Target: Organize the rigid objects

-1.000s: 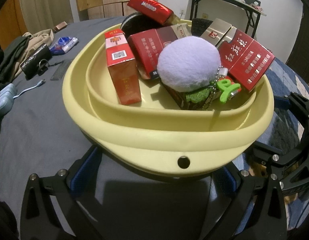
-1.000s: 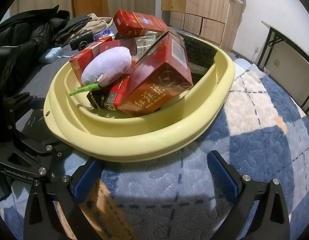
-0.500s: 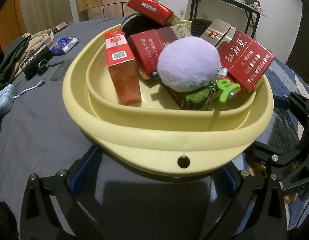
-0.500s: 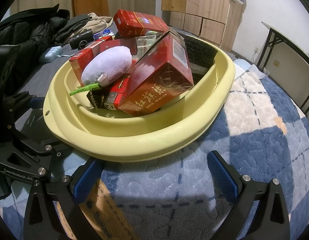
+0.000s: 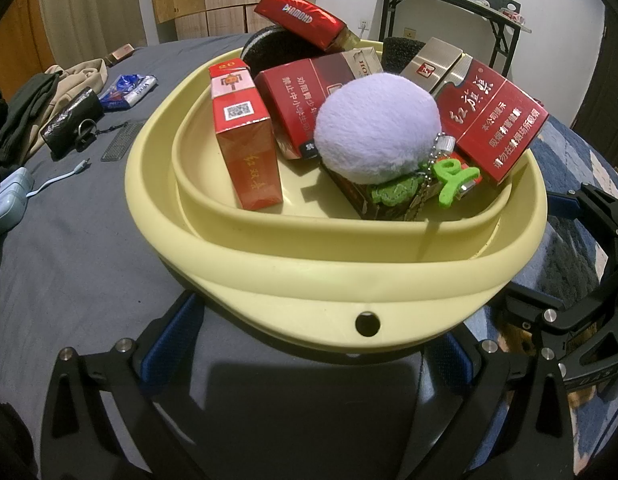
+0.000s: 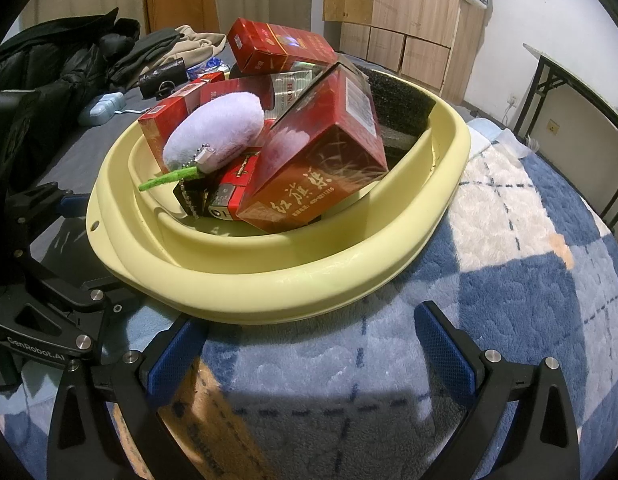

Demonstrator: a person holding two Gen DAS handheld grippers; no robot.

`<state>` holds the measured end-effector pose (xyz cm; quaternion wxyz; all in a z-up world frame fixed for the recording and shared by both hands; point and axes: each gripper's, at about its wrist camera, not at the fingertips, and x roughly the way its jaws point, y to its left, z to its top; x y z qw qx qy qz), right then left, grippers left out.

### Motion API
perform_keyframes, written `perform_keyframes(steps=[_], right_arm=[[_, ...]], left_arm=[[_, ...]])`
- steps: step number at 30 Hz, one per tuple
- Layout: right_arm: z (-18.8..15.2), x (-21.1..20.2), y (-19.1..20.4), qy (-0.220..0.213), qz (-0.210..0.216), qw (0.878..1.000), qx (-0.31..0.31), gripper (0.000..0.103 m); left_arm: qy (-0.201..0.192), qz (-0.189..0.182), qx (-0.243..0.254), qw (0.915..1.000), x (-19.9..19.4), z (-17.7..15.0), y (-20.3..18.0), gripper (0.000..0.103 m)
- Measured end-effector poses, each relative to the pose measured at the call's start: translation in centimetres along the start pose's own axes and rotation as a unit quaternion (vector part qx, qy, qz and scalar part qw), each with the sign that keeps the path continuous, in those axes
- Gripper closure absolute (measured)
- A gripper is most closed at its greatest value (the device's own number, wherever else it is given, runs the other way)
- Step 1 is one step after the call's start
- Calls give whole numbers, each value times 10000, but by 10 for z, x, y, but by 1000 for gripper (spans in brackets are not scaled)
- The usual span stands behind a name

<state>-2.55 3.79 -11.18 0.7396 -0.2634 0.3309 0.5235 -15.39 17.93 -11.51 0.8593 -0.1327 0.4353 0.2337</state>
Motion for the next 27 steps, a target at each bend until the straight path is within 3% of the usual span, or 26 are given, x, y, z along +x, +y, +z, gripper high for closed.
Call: perform_keyframes(steps=[27], right_arm=[[0,0,0,0,5,10000,0,0]], left_arm=[[1,-2,0,10000,1,1,0,0]])
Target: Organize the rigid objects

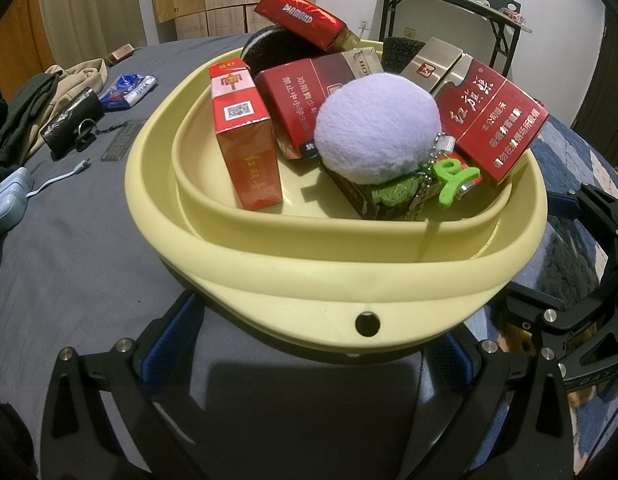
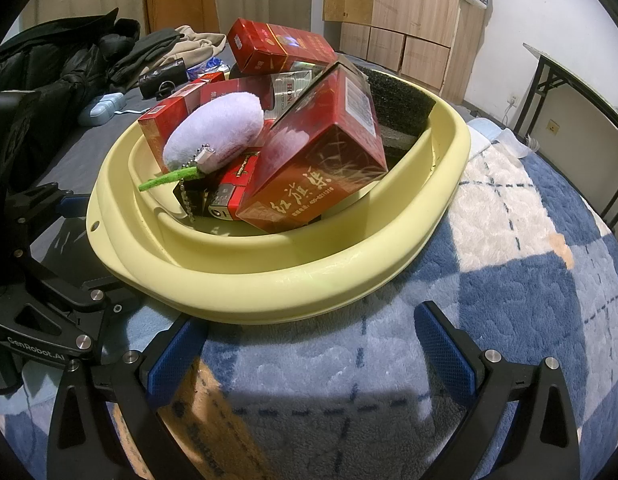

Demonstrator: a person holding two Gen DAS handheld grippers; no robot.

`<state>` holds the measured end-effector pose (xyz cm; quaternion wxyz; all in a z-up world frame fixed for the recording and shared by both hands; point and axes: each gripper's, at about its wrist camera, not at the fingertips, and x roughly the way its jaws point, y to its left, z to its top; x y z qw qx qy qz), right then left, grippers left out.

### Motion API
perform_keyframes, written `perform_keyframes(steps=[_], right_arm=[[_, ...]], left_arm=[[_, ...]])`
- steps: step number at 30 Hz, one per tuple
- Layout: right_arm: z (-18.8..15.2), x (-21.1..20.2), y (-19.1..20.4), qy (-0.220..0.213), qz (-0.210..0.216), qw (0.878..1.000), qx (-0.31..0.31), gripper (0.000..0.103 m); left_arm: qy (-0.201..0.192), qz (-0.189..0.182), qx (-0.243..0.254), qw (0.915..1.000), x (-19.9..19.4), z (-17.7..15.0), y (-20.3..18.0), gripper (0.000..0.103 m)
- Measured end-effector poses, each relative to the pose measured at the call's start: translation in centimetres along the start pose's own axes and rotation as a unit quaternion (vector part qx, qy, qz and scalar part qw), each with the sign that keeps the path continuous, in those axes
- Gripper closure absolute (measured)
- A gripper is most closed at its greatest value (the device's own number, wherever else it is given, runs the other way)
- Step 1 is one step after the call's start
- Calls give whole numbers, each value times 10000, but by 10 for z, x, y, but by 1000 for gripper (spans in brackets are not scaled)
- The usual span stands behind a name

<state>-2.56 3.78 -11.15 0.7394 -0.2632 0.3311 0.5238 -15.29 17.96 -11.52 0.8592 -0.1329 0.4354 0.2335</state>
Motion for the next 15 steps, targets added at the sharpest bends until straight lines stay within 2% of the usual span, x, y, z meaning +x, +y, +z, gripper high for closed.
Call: perform_keyframes(steps=[15], right_arm=[[0,0,0,-1,0,10000,-2,0]], left_arm=[[-1,1,-1,10000,0,0,0,0]])
